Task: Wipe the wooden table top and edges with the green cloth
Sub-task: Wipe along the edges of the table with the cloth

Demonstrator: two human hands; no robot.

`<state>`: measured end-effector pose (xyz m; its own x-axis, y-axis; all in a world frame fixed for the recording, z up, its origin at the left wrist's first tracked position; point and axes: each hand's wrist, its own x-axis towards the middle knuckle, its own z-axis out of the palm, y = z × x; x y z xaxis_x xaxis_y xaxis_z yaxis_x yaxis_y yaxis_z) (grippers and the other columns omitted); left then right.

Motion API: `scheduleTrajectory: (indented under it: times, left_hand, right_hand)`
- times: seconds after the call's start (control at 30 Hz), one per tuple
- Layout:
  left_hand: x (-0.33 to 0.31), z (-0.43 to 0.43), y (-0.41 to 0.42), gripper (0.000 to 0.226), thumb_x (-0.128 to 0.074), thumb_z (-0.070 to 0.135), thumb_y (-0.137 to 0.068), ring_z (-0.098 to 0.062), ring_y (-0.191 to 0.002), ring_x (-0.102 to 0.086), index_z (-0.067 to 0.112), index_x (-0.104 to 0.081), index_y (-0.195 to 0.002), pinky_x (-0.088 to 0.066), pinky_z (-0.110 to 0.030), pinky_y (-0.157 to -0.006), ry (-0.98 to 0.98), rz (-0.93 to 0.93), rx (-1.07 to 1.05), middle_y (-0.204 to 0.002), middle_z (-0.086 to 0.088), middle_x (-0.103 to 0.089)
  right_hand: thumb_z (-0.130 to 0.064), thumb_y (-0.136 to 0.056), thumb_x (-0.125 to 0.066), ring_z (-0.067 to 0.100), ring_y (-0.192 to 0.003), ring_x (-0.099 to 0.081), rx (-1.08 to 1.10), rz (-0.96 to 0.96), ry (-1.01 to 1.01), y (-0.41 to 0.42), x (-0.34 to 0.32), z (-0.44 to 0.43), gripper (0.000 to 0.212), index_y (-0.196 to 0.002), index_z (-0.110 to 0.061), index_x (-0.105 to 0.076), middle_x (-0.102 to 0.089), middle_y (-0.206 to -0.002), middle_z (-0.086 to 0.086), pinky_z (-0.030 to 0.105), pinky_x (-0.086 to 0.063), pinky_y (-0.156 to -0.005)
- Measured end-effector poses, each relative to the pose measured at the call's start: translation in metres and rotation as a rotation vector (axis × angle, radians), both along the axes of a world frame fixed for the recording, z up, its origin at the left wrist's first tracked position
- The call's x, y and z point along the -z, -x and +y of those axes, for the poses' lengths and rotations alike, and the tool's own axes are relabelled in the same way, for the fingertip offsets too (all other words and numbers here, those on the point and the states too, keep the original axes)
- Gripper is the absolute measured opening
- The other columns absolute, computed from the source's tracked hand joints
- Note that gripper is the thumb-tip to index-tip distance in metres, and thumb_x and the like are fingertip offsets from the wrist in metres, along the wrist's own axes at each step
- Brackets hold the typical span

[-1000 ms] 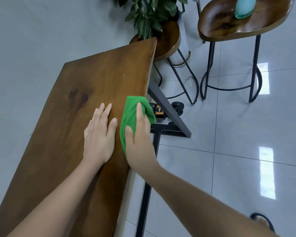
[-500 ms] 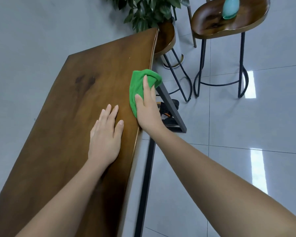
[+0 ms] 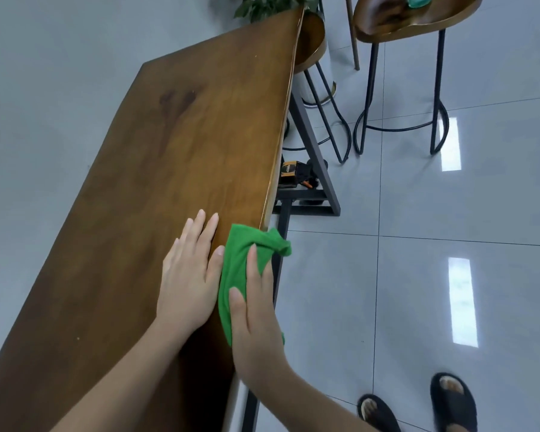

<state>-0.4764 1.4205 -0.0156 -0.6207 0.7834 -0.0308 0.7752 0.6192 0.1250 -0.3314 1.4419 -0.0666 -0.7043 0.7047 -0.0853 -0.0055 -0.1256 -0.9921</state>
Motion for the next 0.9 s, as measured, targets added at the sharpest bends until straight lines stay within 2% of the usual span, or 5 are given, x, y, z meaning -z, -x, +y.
scheduleTrajectory:
  times: [0.17,0.33,0.47,0.63,0.9]
  left_hand:
    - [-0.001,0.000,-0.003,0.068,-0.013,0.062,-0.113,-0.005,-0.170,-0.003,0.038,-0.023,-0.176,-0.016,-0.055,-0.137,0.002,0.006,-0.018,-0.184,0.017,-0.012]
    - [0.000,0.000,-0.003,0.069,-0.012,0.066,-0.113,-0.002,-0.169,-0.004,0.039,-0.025,-0.175,-0.019,-0.055,-0.136,-0.009,0.022,-0.030,-0.183,0.019,-0.014]
    - [0.002,0.002,-0.001,0.068,-0.012,0.068,-0.113,-0.001,-0.169,-0.006,0.041,-0.024,-0.175,-0.014,-0.050,-0.137,-0.003,0.032,-0.045,-0.183,0.023,-0.013]
    - [0.004,0.002,0.001,0.068,-0.013,0.070,-0.113,-0.001,-0.168,-0.008,0.043,-0.025,-0.174,-0.012,-0.045,-0.134,-0.009,0.042,-0.048,-0.182,0.024,-0.014]
    - [0.004,-0.001,0.000,0.061,-0.018,0.061,-0.116,0.000,-0.168,-0.006,0.043,-0.023,-0.175,-0.017,-0.048,-0.135,-0.008,0.046,-0.031,-0.182,0.026,-0.012]
  right_hand:
    - [-0.040,-0.121,-0.027,-0.025,-0.154,0.013,-0.016,0.006,-0.027,0.003,0.000,0.011,0.064,-0.165,-0.063,0.014,0.036,-0.169,-0.037,-0.009,-0.015,-0.106]
    - [-0.036,-0.120,-0.034,-0.024,-0.153,0.015,0.052,0.051,0.011,0.056,0.001,0.110,0.066,-0.173,-0.055,0.002,0.026,-0.178,-0.022,0.002,-0.012,-0.110]
    - [-0.034,-0.120,-0.035,0.020,-0.165,-0.023,0.070,0.004,-0.043,0.105,0.002,0.215,0.067,-0.176,-0.045,0.000,0.011,-0.185,-0.001,0.031,-0.032,-0.114]
    - [-0.024,-0.120,-0.037,0.028,-0.167,-0.021,0.042,-0.020,-0.005,0.142,-0.007,0.299,0.070,-0.177,-0.035,0.002,0.007,-0.186,0.005,0.043,-0.027,-0.128]
    - [-0.034,-0.120,-0.037,0.007,-0.169,0.002,0.086,0.078,0.015,0.076,0.006,0.158,0.072,-0.174,-0.048,0.009,0.007,-0.186,-0.008,0.031,-0.009,-0.131]
